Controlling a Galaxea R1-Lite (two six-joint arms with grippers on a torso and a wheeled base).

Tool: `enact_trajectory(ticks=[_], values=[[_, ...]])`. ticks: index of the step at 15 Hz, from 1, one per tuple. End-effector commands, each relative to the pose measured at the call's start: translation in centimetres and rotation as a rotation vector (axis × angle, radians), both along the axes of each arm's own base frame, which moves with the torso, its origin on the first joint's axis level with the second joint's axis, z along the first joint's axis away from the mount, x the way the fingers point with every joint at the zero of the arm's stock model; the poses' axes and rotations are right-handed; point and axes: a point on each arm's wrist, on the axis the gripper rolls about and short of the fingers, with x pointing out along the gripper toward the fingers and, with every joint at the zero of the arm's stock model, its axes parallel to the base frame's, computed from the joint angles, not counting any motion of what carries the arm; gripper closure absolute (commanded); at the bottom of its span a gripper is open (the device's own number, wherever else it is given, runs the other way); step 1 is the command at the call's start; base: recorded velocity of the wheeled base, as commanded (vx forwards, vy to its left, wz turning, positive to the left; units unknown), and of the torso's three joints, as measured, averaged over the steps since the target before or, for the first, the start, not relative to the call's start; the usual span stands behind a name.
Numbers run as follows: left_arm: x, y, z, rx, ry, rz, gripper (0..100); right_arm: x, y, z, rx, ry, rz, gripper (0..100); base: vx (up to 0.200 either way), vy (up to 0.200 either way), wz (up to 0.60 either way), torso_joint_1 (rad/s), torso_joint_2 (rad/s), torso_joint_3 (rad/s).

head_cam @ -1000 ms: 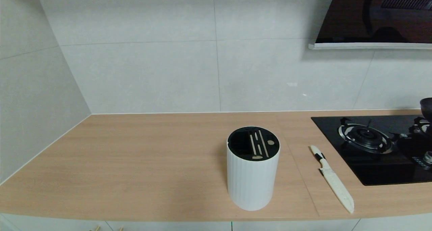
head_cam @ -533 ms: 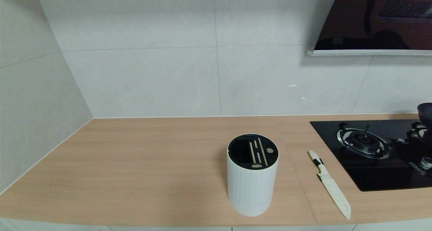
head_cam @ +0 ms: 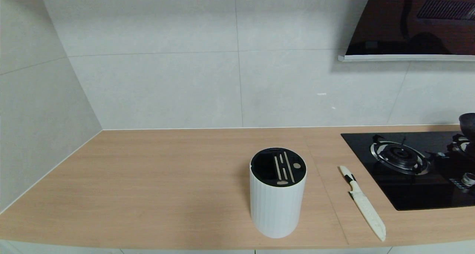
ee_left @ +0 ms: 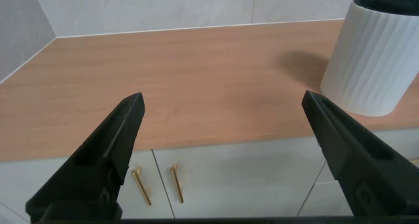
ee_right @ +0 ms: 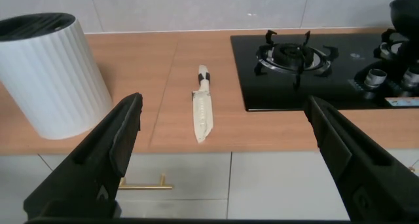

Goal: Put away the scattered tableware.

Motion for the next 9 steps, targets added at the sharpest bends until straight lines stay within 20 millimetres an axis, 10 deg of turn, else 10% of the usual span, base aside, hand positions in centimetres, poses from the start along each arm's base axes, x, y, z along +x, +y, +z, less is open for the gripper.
enact_trajectory(ticks=[1,9], values=[[0.0,0.0,0.0,0.0,0.001,0.001,0,0.0,0.0,0.0,-0.019,0.0,0.0,0,0.0,0.0,0.0,0.0,0.0,0.0],[0.0,0.0,0.0,0.0,0.001,0.0,0,3.7,0.3,6.6,0.009,0.182,0.142,0,0.0,0.0,0.0,0.0,0.0,0.0]])
